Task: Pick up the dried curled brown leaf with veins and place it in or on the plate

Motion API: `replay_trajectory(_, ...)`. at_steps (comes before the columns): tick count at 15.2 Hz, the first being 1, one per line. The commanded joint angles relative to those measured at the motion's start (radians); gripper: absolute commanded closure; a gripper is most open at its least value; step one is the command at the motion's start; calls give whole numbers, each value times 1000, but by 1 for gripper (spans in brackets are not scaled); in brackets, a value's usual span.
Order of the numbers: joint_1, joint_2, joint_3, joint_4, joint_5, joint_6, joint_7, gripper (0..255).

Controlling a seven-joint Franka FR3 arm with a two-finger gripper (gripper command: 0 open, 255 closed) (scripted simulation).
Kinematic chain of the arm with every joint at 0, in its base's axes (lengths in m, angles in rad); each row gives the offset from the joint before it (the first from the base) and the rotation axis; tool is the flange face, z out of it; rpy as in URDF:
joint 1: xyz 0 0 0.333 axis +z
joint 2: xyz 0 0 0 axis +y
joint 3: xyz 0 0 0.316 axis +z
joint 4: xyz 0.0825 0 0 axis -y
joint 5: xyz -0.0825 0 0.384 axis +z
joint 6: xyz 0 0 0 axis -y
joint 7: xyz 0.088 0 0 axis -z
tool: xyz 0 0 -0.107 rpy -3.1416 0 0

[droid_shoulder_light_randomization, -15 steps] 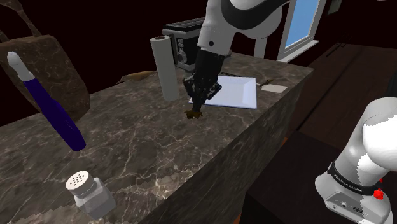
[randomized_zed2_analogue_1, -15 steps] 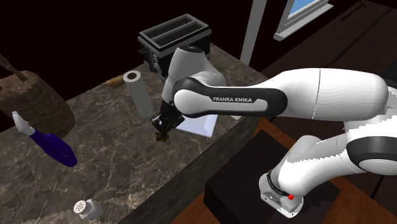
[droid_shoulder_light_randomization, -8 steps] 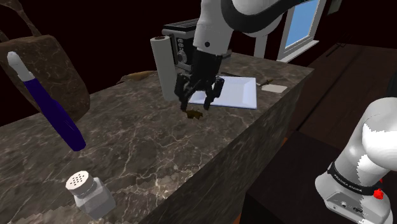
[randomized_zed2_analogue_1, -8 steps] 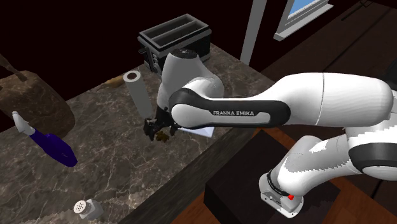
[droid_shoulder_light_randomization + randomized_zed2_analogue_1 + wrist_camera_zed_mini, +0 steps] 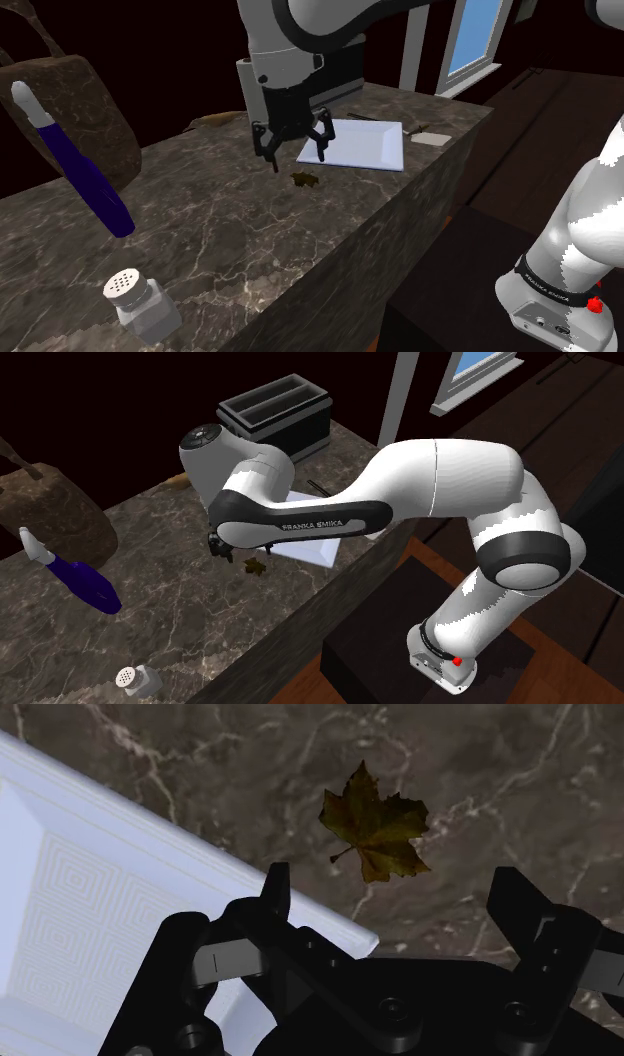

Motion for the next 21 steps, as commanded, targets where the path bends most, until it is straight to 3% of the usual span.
replay_trajectory(1,1,3,0,-21,-9,17,14,0)
replay_trajectory(11,0,1,0,-58,-8,52,13,0)
replay_trajectory(12,0,-1,0,-62,-7,54,13,255)
replay_trajectory(21,-1,1,1,-58,-8,52,13,255)
